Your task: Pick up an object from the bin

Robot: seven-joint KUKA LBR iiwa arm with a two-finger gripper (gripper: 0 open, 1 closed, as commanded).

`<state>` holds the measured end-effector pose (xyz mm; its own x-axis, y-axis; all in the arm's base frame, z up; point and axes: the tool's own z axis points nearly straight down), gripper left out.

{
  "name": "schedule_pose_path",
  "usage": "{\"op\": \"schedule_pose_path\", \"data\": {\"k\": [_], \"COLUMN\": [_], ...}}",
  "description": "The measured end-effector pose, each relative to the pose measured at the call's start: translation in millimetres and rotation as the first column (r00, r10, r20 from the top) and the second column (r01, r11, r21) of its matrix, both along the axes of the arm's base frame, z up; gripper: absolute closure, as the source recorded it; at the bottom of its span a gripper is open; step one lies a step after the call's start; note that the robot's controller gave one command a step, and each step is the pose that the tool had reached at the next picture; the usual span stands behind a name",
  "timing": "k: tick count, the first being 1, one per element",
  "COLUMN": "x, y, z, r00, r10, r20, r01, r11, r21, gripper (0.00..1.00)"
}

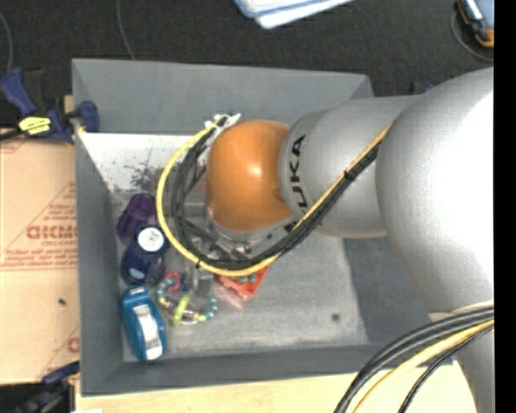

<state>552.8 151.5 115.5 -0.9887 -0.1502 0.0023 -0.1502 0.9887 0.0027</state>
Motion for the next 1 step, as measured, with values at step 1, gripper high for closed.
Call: {"op": "schedule_pose_path", "data": {"k": [1], "x": [1.7], "y": [-78.4], "z": [-16.4], "r00": [0.999], "r10": [-0.052], "r20": [0.01], "r01": [0.052], "r11": [0.999], "r21": [0.002], "gripper": [1.0]}}
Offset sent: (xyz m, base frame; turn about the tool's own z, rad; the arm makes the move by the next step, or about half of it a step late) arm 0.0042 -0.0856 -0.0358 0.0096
